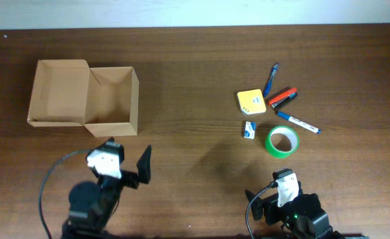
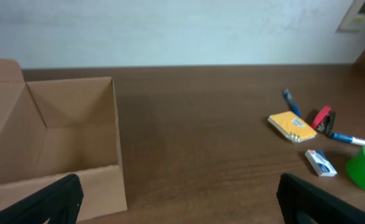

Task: Pack container
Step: 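Move the left gripper to the cardboard box's near wall and grasp it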

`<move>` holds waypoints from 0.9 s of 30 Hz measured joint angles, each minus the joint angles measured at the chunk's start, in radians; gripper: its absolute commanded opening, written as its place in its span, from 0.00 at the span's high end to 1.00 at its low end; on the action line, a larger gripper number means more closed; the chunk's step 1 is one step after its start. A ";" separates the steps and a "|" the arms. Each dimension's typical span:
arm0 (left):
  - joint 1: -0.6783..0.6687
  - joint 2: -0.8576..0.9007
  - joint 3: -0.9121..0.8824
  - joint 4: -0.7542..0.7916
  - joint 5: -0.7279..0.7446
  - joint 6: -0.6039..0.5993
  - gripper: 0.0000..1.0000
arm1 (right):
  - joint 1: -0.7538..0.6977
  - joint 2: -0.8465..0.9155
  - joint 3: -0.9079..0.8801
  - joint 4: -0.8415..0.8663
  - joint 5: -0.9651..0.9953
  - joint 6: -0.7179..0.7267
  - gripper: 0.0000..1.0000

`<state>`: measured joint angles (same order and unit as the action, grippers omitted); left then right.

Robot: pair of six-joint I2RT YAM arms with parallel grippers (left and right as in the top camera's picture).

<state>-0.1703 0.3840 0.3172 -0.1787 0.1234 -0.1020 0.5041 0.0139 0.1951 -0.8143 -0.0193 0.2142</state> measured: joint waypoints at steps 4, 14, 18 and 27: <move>0.000 0.222 0.159 -0.013 -0.001 0.015 0.01 | 0.000 0.000 -0.001 0.000 0.000 0.000 0.01; 0.000 0.732 0.609 -0.238 -0.105 0.034 0.00 | 0.000 -0.001 -0.002 0.000 0.000 0.000 0.01; 0.004 0.890 0.755 -0.293 -0.151 0.034 0.00 | 0.000 -0.001 -0.002 0.000 0.000 0.000 0.00; 0.021 1.067 0.840 -0.255 -0.177 0.034 0.01 | 0.000 -0.001 -0.002 0.000 0.000 0.000 0.01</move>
<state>-0.1497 1.4506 1.1576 -0.4335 -0.0536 -0.0677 0.5041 0.0128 0.1932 -0.8139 -0.0196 0.2146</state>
